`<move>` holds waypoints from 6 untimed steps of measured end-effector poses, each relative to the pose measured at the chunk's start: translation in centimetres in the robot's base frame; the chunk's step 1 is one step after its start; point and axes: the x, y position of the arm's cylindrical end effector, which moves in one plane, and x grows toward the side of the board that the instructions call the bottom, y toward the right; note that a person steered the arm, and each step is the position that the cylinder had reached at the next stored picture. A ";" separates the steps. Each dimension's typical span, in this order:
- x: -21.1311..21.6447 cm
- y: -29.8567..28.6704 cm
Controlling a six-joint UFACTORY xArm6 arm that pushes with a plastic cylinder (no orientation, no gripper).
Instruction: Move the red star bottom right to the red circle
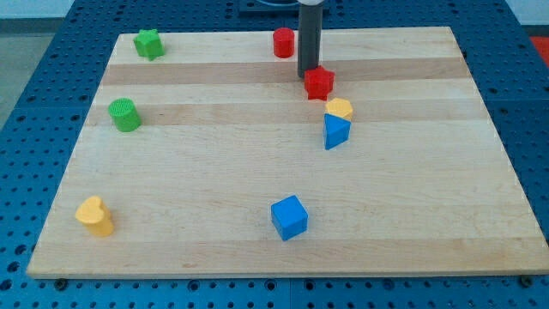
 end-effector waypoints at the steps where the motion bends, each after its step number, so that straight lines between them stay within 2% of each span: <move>1: 2.0 -0.1; 4: 2.7 -0.6; 6: 1.6 -0.6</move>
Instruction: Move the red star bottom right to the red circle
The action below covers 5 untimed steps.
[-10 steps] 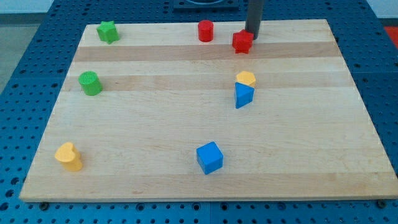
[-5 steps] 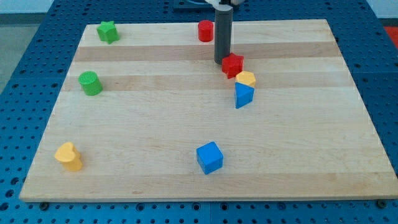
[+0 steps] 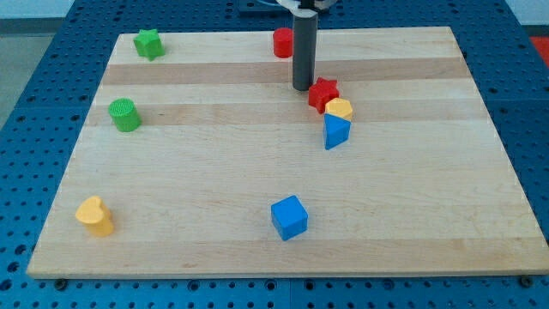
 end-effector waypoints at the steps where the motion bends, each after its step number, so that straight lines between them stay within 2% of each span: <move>1: 0.2 0.0; 5: 2.3 0.0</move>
